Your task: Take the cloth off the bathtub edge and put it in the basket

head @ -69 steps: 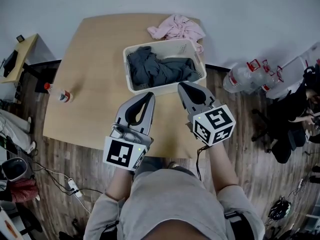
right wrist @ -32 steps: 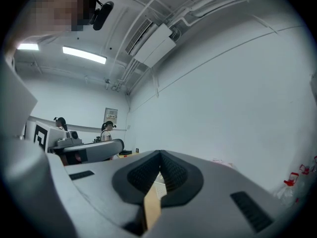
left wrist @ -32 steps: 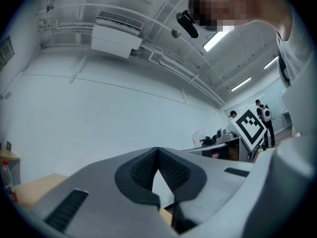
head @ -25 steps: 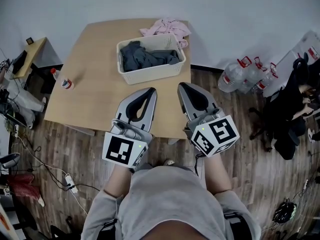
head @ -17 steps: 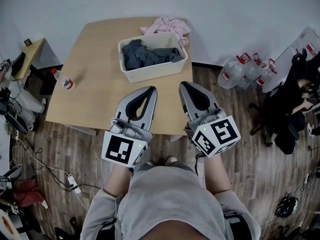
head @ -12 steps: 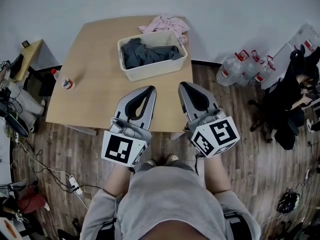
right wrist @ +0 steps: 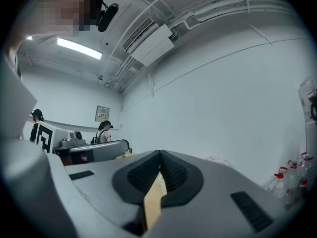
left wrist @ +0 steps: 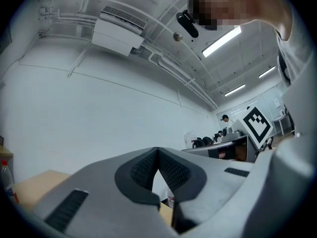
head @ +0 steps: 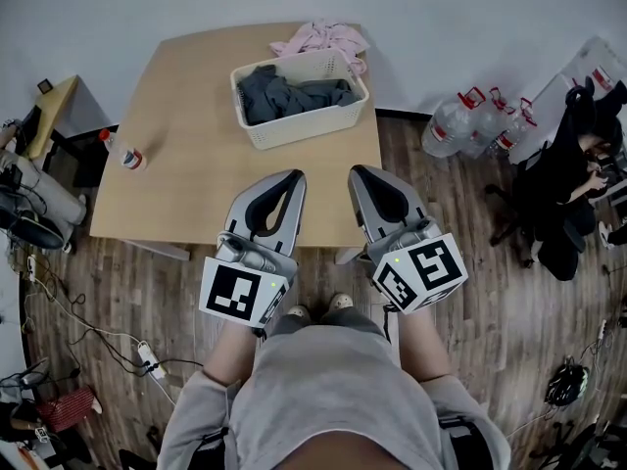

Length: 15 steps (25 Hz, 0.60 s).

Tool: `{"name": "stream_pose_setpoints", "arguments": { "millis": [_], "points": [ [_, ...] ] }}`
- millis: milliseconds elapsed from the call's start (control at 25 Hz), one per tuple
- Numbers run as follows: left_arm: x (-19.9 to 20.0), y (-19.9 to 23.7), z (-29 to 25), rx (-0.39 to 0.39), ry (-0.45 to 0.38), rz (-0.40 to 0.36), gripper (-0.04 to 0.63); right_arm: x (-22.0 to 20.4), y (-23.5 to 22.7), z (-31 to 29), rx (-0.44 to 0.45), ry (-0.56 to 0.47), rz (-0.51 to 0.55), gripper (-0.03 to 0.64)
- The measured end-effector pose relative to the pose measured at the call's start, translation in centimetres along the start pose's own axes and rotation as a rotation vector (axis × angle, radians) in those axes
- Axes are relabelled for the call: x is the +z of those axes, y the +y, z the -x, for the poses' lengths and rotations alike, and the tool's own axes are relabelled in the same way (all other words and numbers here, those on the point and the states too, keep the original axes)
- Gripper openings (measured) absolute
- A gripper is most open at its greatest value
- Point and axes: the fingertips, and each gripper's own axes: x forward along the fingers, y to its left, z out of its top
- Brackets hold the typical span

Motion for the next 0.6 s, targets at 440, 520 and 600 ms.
{"name": "stream_pose_setpoints", "arguments": {
  "millis": [440,520,600],
  "points": [
    [0.5,0.0,1.0,-0.005,-0.022,0.013,-0.003,0.0,1.5,0.4,0.005,0.005,0.025,0.009],
    [0.5,-0.1,0.9,-0.005,-0.024,0.014,-0.003,0.1,1.4,0.5,0.006,0.005,0.027,0.009],
    [0.5,-0.1,0.9,-0.006,-0.025,0.014,-0.003,0.1,1.3,0.6,0.003,0.003,0.023,0.009]
  ]
}}
